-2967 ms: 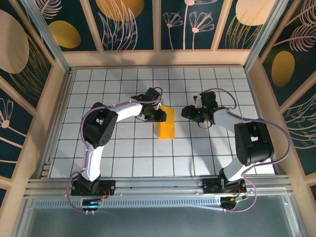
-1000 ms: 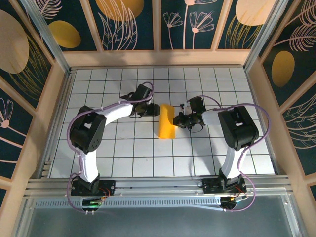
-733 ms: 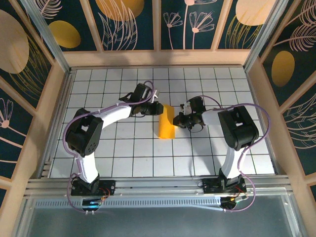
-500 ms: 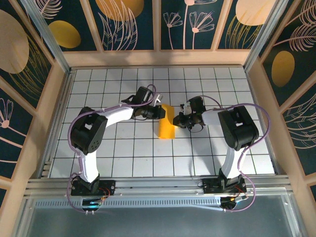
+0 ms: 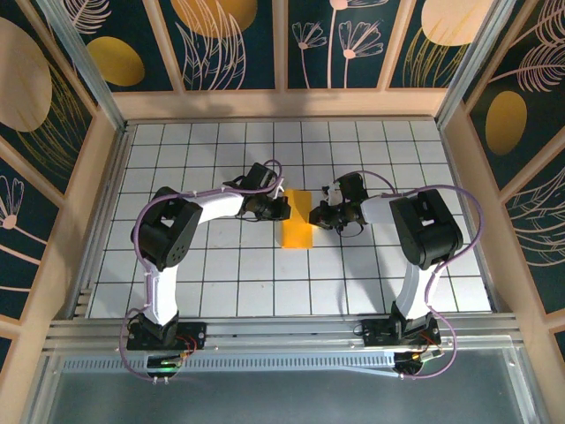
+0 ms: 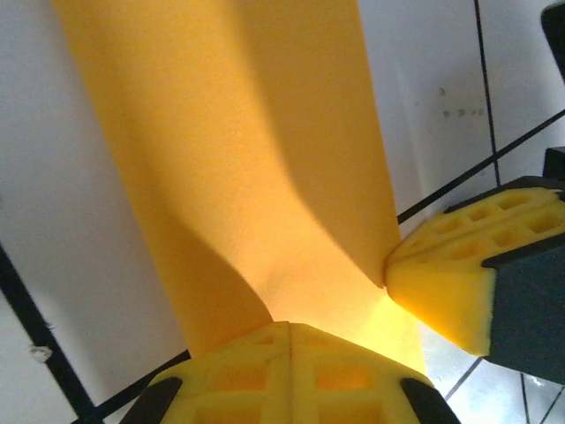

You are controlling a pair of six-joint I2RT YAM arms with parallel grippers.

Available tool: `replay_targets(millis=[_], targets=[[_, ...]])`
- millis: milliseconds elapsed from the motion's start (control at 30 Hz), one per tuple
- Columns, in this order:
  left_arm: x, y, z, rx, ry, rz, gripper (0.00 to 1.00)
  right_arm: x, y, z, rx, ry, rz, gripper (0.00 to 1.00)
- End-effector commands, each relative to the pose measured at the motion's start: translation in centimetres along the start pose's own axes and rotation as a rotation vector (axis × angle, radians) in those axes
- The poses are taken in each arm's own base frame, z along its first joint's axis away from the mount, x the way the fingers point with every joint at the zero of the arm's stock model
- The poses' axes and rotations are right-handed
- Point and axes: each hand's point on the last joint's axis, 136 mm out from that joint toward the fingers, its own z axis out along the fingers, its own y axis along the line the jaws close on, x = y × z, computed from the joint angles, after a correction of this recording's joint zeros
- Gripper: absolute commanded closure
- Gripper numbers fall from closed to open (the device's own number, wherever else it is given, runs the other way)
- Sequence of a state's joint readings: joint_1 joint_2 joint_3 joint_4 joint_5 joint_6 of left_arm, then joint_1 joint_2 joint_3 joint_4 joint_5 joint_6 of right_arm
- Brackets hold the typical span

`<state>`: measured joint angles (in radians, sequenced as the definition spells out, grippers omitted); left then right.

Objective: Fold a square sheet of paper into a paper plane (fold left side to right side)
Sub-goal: First fold the square sheet of paper in half at the center of the table.

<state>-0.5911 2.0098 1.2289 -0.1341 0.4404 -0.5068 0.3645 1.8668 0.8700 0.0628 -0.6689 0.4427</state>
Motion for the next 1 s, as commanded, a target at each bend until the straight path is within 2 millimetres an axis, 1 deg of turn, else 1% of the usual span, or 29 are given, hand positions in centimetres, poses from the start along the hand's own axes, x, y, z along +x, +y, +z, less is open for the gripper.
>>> replay_targets(millis=[0,167,333,467,567,633,767,833,900,967], targets=[[1.5,2.1,0.8,-0.064,0.034,-0.01,1.0,3.3,-6.4,1.2,0.233,0.074,0.063,1.0],[2.4,3.2,1.0,-0.075,0.047,-0.023,1.0,3.4,-6.6,1.2,0.242,0.08,0.061,1.0],[2.9,4.7,0.8,-0.104,0.046,-0.045,1.0,3.4,-6.7,1.2,0.246,0.08,0.062,1.0],[3.0,5.9,-0.1,-0.125,0.036,-0.062,1.0,3.6,-6.8,1.1,0.253,0.083,0.062,1.0],[2.6,6.4,-1.2,-0.126,0.007,-0.071,1.0,3.6,-6.8,1.1,0.251,0.083,0.062,1.0],[1.8,5.8,-2.1,-0.114,-0.026,-0.051,1.0,3.5,-6.6,1.1,0.246,0.081,0.061,1.0],[-0.2,3.4,-4.3,-0.054,-0.142,0.018,1.0,3.4,-6.5,1.1,0.243,0.078,0.061,1.0],[-0.7,2.0,-4.9,-0.012,-0.172,0.051,1.0,3.3,-6.4,1.1,0.239,0.076,0.059,1.0],[-0.8,0.5,-4.9,0.04,-0.174,0.083,1.0,3.3,-6.3,1.1,0.238,0.077,0.06,1.0],[-0.6,-1.1,-4.1,0.079,-0.157,0.114,1.0,3.2,-6.3,1.2,0.238,0.075,0.059,1.0]])
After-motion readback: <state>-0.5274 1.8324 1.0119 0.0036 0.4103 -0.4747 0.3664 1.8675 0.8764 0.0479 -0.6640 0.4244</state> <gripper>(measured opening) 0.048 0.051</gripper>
